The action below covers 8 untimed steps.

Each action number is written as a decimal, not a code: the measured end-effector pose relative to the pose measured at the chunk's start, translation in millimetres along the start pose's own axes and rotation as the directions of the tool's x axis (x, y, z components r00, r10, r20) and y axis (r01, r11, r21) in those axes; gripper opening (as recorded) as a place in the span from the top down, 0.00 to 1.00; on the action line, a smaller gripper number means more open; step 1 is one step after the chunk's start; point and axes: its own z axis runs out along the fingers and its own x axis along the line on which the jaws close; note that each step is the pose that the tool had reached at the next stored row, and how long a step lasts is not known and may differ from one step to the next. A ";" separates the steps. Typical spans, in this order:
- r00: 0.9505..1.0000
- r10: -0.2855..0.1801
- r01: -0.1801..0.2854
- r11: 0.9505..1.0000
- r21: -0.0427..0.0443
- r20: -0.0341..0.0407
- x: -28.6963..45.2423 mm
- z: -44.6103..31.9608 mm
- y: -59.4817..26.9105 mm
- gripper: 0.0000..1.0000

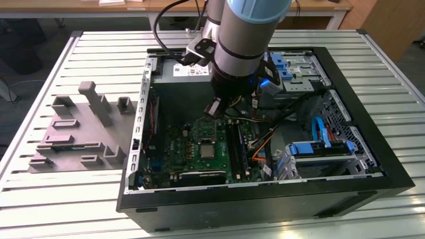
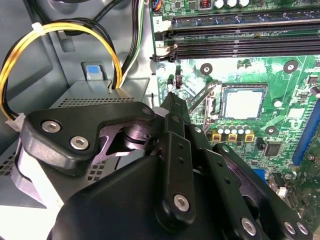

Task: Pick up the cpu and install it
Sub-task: 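Close the cpu cover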

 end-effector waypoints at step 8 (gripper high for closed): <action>1.000 -0.004 0.004 1.000 0.000 -0.001 -0.1 -1.7 0.3 0.89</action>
